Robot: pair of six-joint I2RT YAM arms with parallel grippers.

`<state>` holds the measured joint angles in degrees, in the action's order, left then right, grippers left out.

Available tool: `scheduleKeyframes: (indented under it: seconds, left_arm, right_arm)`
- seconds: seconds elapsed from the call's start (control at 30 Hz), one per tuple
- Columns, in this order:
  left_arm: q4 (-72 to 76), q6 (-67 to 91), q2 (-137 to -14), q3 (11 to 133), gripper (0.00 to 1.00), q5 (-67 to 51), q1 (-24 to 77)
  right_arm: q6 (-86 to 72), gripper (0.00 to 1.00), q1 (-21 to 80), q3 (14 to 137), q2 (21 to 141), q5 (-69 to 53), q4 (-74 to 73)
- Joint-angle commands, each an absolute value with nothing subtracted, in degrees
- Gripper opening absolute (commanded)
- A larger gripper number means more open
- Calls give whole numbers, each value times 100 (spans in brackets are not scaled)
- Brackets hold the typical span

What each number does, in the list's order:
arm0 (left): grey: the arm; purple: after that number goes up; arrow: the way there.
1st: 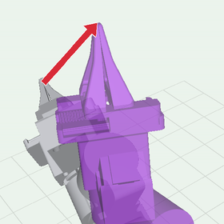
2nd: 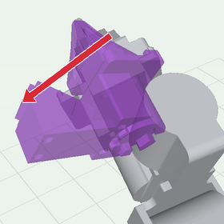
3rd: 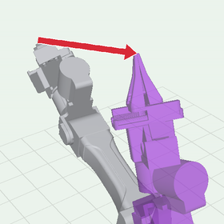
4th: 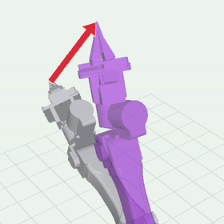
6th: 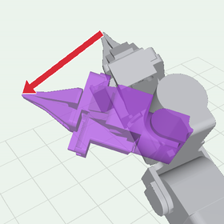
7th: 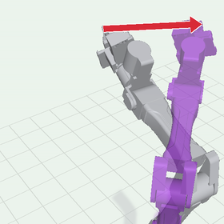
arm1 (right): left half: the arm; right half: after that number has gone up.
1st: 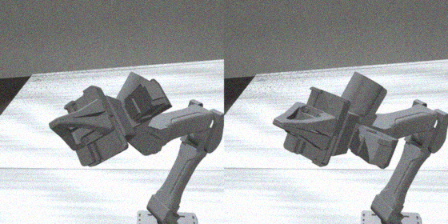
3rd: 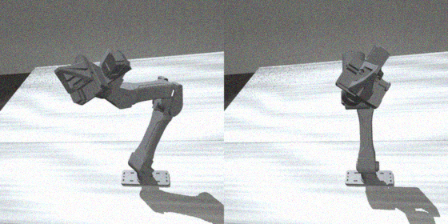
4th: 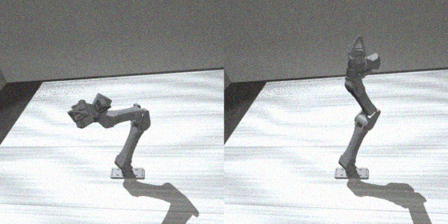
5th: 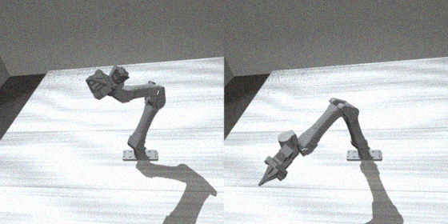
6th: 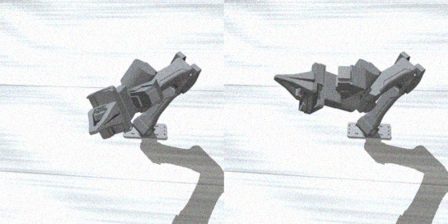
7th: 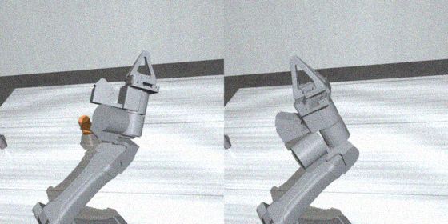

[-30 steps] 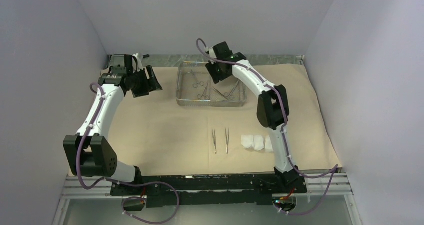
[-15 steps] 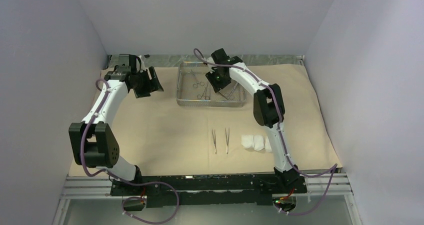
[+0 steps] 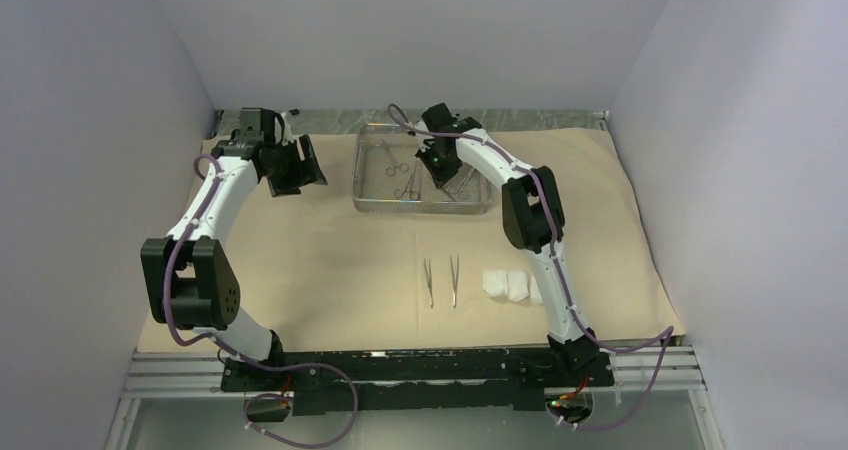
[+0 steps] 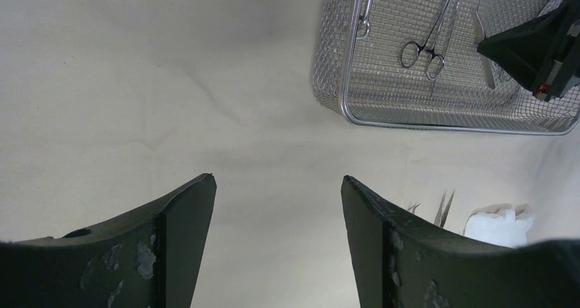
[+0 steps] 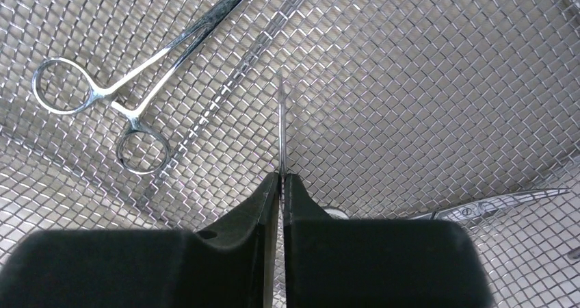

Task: Open and lay out the surgical kit
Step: Pick up the medical item from the container.

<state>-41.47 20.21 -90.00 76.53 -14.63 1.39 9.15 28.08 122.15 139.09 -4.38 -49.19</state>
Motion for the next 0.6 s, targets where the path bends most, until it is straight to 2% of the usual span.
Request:
scheduleKeyframes:
  seconds: [0.0,0.33,0.57]
  left_arm:
    - [-4027,1951,-8874,7921,73,-1354,156]
    - [-4005,1887,-8531,8008,74,-1233,159]
    - [-3984,2026,-8241,7803,74,-1229,158]
  right_arm:
    - [805,1,2797,12393,13709,-382,-4695]
    - [657,0,2806,12310,12606,-14,-4335]
    - [-408,0,3077,11707,11537,748,-3814]
